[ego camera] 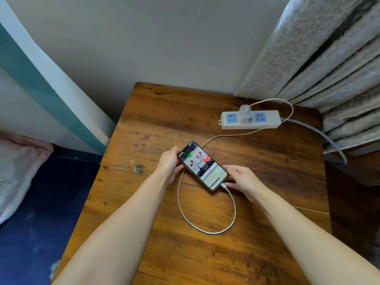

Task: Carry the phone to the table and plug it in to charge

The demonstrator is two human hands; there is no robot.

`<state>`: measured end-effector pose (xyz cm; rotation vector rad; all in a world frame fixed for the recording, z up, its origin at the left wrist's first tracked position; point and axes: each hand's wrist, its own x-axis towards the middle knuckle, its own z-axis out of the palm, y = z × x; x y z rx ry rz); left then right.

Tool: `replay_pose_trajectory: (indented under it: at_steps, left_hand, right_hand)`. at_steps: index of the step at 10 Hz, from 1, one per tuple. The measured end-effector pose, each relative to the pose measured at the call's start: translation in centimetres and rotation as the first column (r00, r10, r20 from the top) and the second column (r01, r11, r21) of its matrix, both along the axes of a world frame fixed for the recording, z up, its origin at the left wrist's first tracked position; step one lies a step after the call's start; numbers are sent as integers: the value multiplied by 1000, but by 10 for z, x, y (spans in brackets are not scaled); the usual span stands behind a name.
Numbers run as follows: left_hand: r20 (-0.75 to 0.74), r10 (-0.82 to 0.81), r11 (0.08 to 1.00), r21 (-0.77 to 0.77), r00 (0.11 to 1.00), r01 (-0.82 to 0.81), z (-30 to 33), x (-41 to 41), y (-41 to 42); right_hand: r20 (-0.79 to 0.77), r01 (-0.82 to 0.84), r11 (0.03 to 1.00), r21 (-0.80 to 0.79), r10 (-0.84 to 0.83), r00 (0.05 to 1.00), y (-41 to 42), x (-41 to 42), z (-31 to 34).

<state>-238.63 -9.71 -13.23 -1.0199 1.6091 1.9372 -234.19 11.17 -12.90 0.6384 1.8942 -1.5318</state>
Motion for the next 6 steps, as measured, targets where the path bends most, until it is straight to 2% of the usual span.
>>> replay_pose_trajectory:
  at_steps: [3,5,6]
  left_hand:
    - [23,26,984,-177,999,-22,-10,-12,11]
    - [52,-42,963,-264,998,54,-7,-15,11]
    - [78,-29,961,-274,997,49,-1,-13,7]
  right_hand:
    - [-79,-130,944,302,161,984,-15,-3,-1]
    - [-99,-98,929,358,142,985,-20,-3,2]
    - [-37,-81,948,308,97,995,-18,-4,6]
